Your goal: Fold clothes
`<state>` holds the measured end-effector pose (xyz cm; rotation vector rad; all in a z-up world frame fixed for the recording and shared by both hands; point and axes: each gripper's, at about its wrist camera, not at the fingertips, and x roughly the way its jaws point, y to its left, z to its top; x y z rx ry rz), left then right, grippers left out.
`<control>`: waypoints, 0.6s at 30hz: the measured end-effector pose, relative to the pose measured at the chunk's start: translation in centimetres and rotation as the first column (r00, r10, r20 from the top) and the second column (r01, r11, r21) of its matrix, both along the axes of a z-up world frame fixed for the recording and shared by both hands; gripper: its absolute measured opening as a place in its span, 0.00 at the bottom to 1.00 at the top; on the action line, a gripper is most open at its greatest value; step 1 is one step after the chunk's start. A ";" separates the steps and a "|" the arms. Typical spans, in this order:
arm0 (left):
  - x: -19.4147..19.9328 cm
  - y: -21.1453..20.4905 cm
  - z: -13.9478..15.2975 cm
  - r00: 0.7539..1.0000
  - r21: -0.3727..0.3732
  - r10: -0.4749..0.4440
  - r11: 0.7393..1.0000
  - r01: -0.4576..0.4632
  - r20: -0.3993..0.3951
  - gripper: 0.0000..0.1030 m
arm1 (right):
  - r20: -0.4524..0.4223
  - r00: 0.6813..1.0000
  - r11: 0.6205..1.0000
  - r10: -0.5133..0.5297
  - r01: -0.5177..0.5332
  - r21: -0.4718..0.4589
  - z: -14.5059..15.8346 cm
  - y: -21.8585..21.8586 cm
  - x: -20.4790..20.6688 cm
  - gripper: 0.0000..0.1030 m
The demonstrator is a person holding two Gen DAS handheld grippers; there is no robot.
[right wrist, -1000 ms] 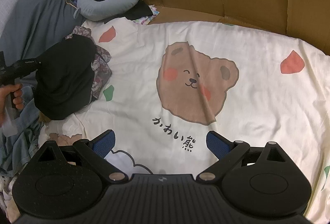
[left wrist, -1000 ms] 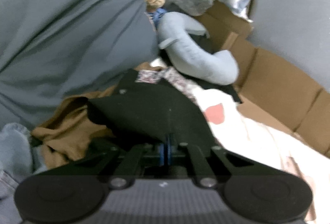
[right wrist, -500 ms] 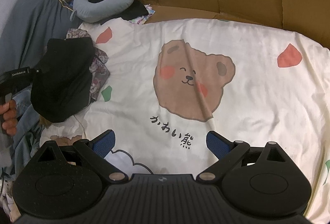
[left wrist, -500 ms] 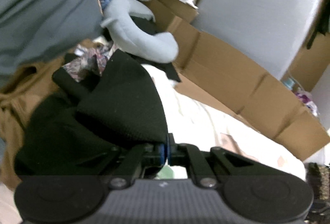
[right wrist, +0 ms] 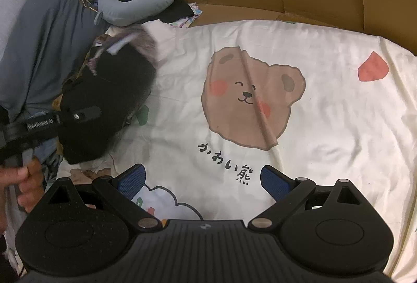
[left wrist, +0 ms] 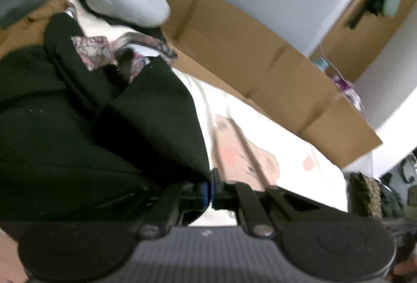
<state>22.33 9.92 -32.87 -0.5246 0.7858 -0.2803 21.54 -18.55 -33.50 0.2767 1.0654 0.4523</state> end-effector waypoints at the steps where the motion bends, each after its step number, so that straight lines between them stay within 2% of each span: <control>1: 0.0 -0.6 -0.2 1.000 -0.010 -0.018 1.000 0.018 -0.005 0.02 | -0.001 1.000 1.000 -0.002 0.002 0.002 0.0 0.0 0.0 0.95; 6: 0.3 -3.3 -1.6 0.992 -0.086 -0.114 0.990 0.109 -0.055 0.01 | -0.015 1.000 1.000 -0.016 0.016 0.012 -0.4 -0.4 0.0 0.95; 9: 0.6 -4.9 -2.2 0.976 -0.095 -0.194 0.978 0.185 -0.095 0.03 | -0.023 0.999 1.000 -0.024 0.025 0.016 -0.5 -0.7 0.1 0.95; 13: 0.4 -5.2 -1.8 0.966 -0.075 -0.235 0.971 0.228 -0.104 0.14 | -0.029 0.999 0.999 -0.031 0.032 0.015 -0.8 -1.0 0.0 0.95; 18: 0.2 -3.4 0.3 0.975 -0.002 -0.208 0.978 0.209 -0.082 0.38 | -0.035 0.999 0.999 -0.040 0.040 0.017 -1.0 -1.3 0.0 0.95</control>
